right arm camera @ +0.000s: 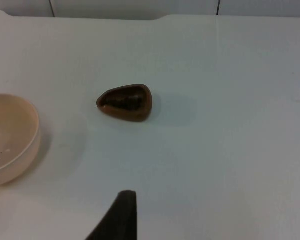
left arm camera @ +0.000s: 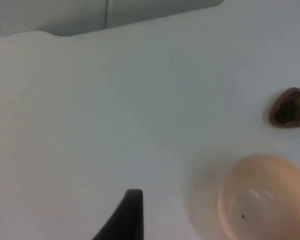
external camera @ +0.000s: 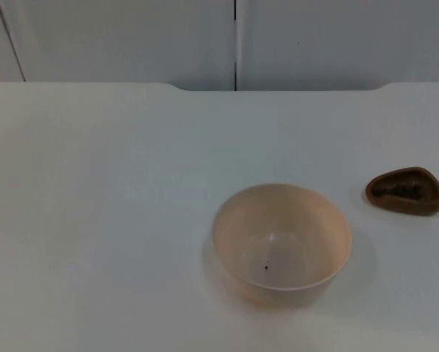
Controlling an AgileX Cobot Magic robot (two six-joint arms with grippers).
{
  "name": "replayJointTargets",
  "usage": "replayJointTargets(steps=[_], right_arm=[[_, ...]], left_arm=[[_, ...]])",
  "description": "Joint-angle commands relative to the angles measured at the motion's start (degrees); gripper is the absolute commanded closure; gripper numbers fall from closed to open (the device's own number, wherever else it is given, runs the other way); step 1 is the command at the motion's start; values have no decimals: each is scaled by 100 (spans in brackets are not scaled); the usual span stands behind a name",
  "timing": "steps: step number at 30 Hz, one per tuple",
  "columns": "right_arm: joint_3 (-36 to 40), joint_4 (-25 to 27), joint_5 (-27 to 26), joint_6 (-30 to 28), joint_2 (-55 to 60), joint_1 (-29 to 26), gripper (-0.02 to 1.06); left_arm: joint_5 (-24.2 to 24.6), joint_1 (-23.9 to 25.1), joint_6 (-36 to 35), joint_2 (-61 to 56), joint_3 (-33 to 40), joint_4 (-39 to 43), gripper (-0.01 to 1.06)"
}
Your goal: Pick up the bowl with the left hand and pour the coffee beans from the cup into the bowl with the right hand.
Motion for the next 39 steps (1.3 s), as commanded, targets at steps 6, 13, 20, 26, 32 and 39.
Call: replayJointTargets(steps=[6, 13, 20, 26, 32, 39], right_arm=[[12, 22, -26, 3, -22, -35, -1], [12, 22, -26, 3, -22, -35, -1], [12, 22, -26, 3, -22, -35, -1], [12, 22, -26, 20, -22, -35, -1], [12, 22, -26, 27, -22, -35, -1], [12, 12, -26, 41, -22, -35, -1]], left_arm=[[-2, -742, -1038, 772, -337, 973, 4], [11, -815, -1305, 1715, -390, 1019, 4], [2, -815, -1490, 2423, -390, 982, 4], [15, -837, -1490, 2879, -390, 553, 4], [-78, -1207, -1785, 3120, -390, 454, 4], [-373, -1753, -2726, 3255, -390, 1187, 4]])
